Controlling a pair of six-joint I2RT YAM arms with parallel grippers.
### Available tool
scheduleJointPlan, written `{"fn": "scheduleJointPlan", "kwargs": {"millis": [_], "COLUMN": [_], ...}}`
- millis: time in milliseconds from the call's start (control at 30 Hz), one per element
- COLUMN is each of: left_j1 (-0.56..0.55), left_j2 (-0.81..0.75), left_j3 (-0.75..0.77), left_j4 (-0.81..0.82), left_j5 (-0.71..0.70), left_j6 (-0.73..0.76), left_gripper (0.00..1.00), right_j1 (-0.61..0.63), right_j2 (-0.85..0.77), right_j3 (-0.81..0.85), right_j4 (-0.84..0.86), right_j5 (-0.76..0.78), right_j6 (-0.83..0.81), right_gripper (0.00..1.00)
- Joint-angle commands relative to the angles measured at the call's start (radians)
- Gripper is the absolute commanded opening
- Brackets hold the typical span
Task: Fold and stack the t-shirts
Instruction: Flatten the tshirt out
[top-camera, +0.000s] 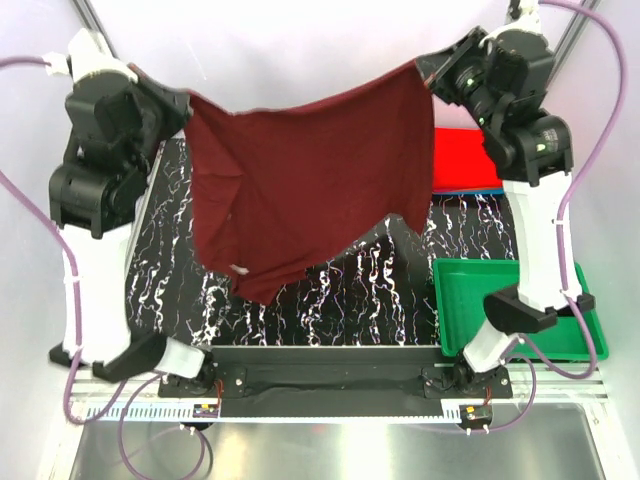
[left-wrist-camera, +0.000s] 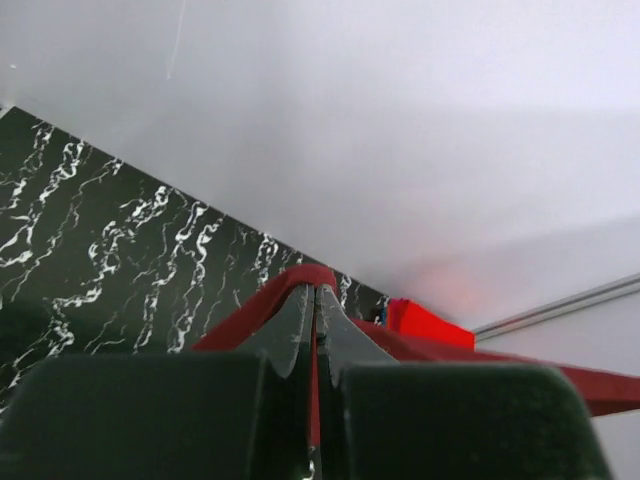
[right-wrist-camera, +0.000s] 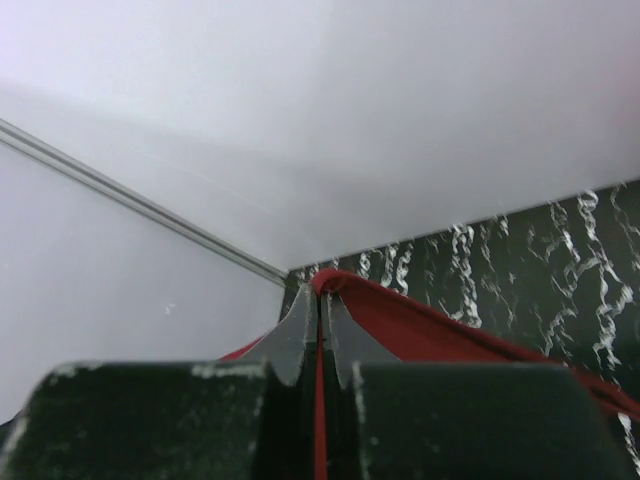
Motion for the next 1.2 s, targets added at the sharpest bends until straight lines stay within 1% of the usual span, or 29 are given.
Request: {"fn": "scheduleJointPlan", "kwargs": {"millis": [0,67,100,167,233,333,367,400,433,500,533,567,633,667,733,767,833,867,900,967,1000,1033,1067,1100,1133,1167], "left_j1": [0.000,-0.001,0.000,0.000,-0.001,-0.001,-0.001,-0.003,-0.003,-0.001,-0.001,-0.001,0.003,0.006,0.025,0.029,0.031,0.031,0.031,0.031,0.031,0.031,0.031,0.031,0.031,0.031], "left_j2": [-0.168,-0.165,-0.165,-0.174,-0.214,-0.287,-0.311,-0.337,-0.410,-0.491,-0.525,-0.579,-0.608,-0.620,-0.613,-0.580,-0.497,-0.455,-0.379,-0.340,-0.329,-0.309,-0.300,-0.292,-0.294,-0.301], "left_j3": [-0.147,-0.137,-0.122,-0.114,-0.118,-0.135,-0.154,-0.176,-0.237,-0.304,-0.348,-0.362,-0.367,-0.347,-0.309,-0.225,-0.099,0.003,0.032,0.032,0.014,0.010,0.017,0.029,0.020,0.003], "left_j4": [0.157,0.105,0.053,0.014,-0.033,-0.133,-0.161,-0.225,-0.248,-0.268,-0.271,-0.276,-0.319,-0.343,-0.368,-0.383,-0.461,-0.509,-0.511,-0.474,-0.405,-0.364,-0.325,-0.234,-0.175,-0.036], "left_j5": [0.026,0.048,0.055,0.107,0.143,0.210,0.239,0.244,0.255,0.287,0.327,0.344,0.417,0.437,0.483,0.497,0.496,0.488,0.482,0.436,0.403,0.300,0.240,0.191,0.110,0.086], "left_j6": [0.033,0.031,0.027,0.027,0.024,0.021,0.018,0.010,0.005,0.004,-0.007,-0.019,-0.022,-0.006,0.047,0.085,0.117,0.126,0.131,0.136,0.136,0.137,0.127,0.121,0.119,0.116], "left_gripper": [0.00,0.00,0.00,0.00,0.00,0.00,0.00,0.00,0.00,0.00,0.00,0.00,0.00,0.00,0.00,0.00,0.00,0.00,0.00,0.00,0.00,0.00,0.00,0.00,0.00,0.00], "right_j1": [0.003,0.003,0.003,0.003,0.003,0.003,0.004,0.003,0.004,0.003,0.003,0.003,0.003,0.001,0.003,0.001,0.003,0.003,0.003,0.004,0.003,0.003,0.003,0.003,0.003,0.003], "right_j2": [-0.152,-0.186,-0.194,-0.226,-0.261,-0.373,-0.437,-0.472,-0.543,-0.614,-0.676,-0.703,-0.730,-0.743,-0.779,-0.801,-0.798,-0.786,-0.768,-0.706,-0.686,-0.628,-0.590,-0.551,-0.469,-0.430], "right_j3": [-0.193,-0.218,-0.215,-0.215,-0.226,-0.309,-0.354,-0.379,-0.426,-0.471,-0.502,-0.511,-0.472,-0.473,-0.514,-0.554,-0.586,-0.589,-0.585,-0.571,-0.571,-0.550,-0.525,-0.493,-0.423,-0.384], "right_j4": [0.198,0.165,0.114,0.028,-0.027,-0.082,-0.104,-0.115,-0.124,-0.153,-0.164,-0.181,-0.239,-0.237,-0.170,-0.115,-0.077,-0.051,-0.047,-0.017,0.009,0.031,0.061,0.074,0.089,0.117], "right_j5": [0.018,0.014,0.006,-0.032,-0.054,-0.086,-0.092,-0.100,-0.106,-0.109,-0.114,-0.124,-0.184,-0.207,-0.250,-0.252,-0.253,-0.253,-0.247,-0.230,-0.217,-0.210,-0.206,-0.201,-0.204,-0.207], "right_j6": [-0.008,-0.023,-0.029,-0.045,-0.046,-0.043,-0.039,-0.028,-0.022,0.003,0.006,0.007,0.024,0.037,0.089,0.110,0.136,0.139,0.124,0.113,0.097,0.089,0.084,0.071,0.069,0.070], "right_gripper": [0.00,0.00,0.00,0.00,0.00,0.00,0.00,0.00,0.00,0.00,0.00,0.00,0.00,0.00,0.00,0.00,0.00,0.00,0.00,0.00,0.00,0.00,0.00,0.00,0.00,0.00]}}
